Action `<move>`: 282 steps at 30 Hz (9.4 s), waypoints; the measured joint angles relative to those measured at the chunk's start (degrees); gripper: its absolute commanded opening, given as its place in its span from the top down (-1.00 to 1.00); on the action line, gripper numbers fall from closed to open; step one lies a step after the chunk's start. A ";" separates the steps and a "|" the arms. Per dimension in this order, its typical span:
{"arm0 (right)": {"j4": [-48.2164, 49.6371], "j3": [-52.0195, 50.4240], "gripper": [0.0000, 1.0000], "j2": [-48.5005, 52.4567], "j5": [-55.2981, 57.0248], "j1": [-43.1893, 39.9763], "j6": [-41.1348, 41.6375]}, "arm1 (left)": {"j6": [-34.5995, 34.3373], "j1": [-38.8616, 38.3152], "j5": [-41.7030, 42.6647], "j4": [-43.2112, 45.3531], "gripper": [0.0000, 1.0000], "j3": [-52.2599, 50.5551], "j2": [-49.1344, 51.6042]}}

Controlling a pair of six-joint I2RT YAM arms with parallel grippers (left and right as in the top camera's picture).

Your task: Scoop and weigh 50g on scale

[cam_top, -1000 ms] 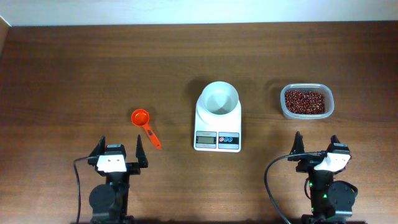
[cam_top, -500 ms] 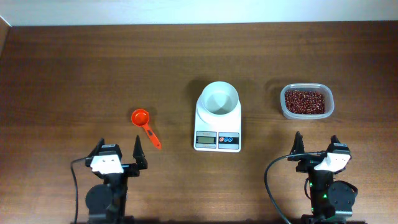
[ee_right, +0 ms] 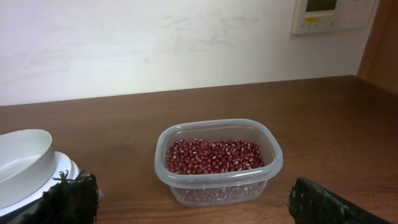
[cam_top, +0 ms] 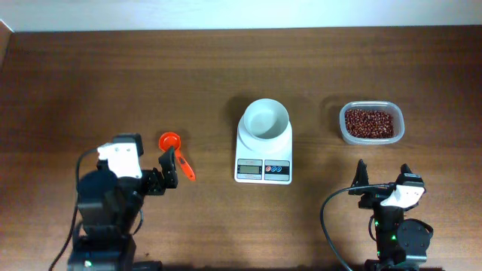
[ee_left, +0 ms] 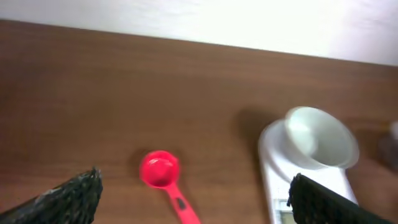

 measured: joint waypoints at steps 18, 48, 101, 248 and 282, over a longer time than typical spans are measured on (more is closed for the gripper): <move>0.00 0.00 -0.98 0.00 0.02 0.00 -0.02 | -1.29 0.02 13.25 0.33 -0.98 3.26 3.74; 0.00 0.00 -0.98 0.00 0.02 0.00 -0.04 | -18.21 0.02 0.90 -4.98 -0.81 6.08 12.26; 0.00 0.00 -0.98 0.00 0.02 0.00 -0.02 | -5.95 0.02 -12.57 12.52 0.92 14.03 67.30; 12.22 25.97 0.31 57.90 -36.98 40.35 52.28 | -58.69 -37.07 -6.49 -26.95 1.00 14.53 33.90; 11.67 25.94 0.92 58.18 -36.41 40.28 52.33 | -52.81 -37.07 -7.48 -23.50 0.72 14.47 33.90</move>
